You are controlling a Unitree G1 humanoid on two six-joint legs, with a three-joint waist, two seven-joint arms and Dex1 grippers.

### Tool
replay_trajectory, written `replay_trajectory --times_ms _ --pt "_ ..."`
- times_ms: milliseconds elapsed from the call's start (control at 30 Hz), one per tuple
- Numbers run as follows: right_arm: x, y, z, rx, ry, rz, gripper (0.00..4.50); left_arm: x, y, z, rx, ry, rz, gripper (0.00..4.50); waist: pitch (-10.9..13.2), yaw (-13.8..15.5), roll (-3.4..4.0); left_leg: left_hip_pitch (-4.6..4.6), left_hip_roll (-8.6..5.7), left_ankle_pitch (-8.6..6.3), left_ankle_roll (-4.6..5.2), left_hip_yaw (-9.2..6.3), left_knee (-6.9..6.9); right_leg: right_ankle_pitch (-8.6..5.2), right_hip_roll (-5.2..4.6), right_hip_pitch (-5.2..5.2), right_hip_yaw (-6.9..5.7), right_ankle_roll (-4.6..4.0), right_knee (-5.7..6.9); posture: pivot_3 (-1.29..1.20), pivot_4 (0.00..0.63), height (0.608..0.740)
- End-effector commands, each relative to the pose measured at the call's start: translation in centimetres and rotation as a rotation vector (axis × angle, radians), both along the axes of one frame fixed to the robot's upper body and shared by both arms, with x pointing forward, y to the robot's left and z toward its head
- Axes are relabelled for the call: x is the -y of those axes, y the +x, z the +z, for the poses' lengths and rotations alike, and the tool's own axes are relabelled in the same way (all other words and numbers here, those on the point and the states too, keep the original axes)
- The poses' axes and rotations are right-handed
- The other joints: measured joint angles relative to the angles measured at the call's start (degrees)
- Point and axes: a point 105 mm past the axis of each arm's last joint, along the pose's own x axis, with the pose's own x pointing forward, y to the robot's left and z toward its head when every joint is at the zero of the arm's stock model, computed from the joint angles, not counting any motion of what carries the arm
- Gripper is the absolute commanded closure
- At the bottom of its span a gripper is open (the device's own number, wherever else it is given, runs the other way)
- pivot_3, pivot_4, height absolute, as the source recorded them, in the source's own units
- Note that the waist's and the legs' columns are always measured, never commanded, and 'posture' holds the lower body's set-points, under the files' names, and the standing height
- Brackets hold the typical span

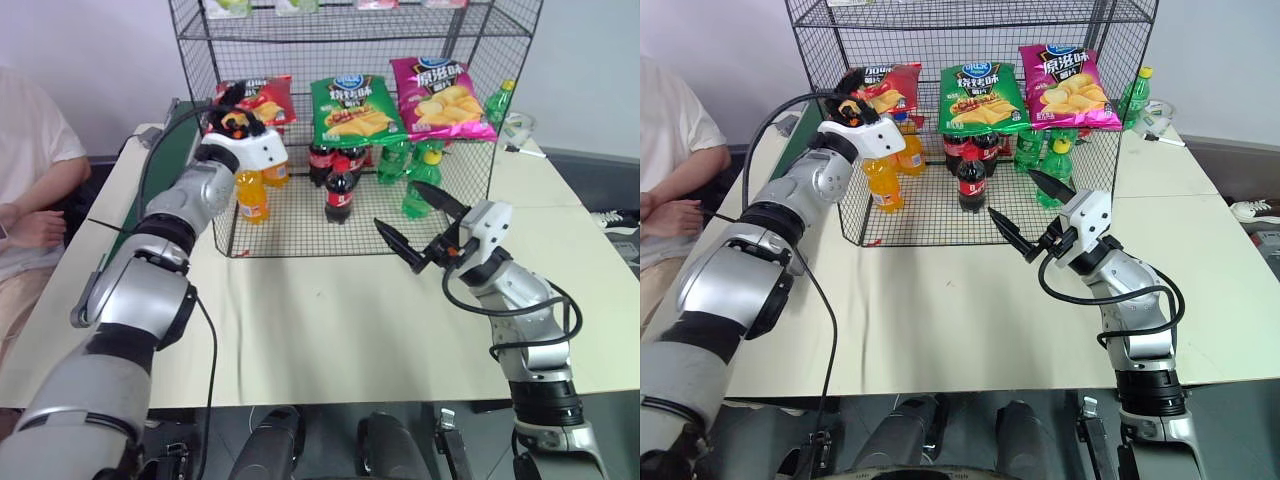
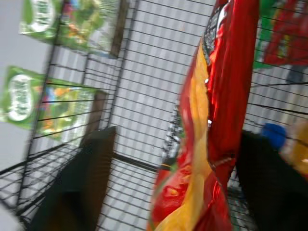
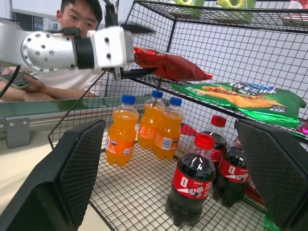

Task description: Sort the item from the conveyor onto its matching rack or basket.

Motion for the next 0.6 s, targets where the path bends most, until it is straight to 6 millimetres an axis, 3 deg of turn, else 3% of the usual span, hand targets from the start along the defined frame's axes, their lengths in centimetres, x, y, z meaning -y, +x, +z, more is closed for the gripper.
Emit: replay_trajectory --times_ms 33,267,600 --pt "0.1 -0.4 0.9 0.035 -0.003 0.011 0.00 -1.3 0.0 0.0 -0.040 -0.067 0.004 0.04 0.0 -0.1 0.00 0.00 0.00 0.00 0.00 0.00 0.00 0.00 0.00 0.00 0.00 0.00 0.00 0.00 0.150 0.740" --pt "0.2 -0.7 0.7 0.021 -0.003 0.030 0.00 -2.5 -1.8 -0.8 -0.048 -0.012 -0.073 0.04 0.0 -1.3 0.02 -0.01 0.02 0.00 0.00 0.01 -0.07 -0.01 0.01 -0.09 0.06 -0.01 0.01 0.00 0.150 0.740" --pt "0.2 -0.6 0.5 0.020 -0.022 0.043 0.00 -3.4 -8.1 -1.6 -0.060 -0.061 -0.171 0.04 0.0 -0.9 0.05 -0.06 0.03 0.00 0.00 0.04 -0.04 0.00 0.00 -0.17 0.21 -0.04 0.04 0.00 0.150 0.740"
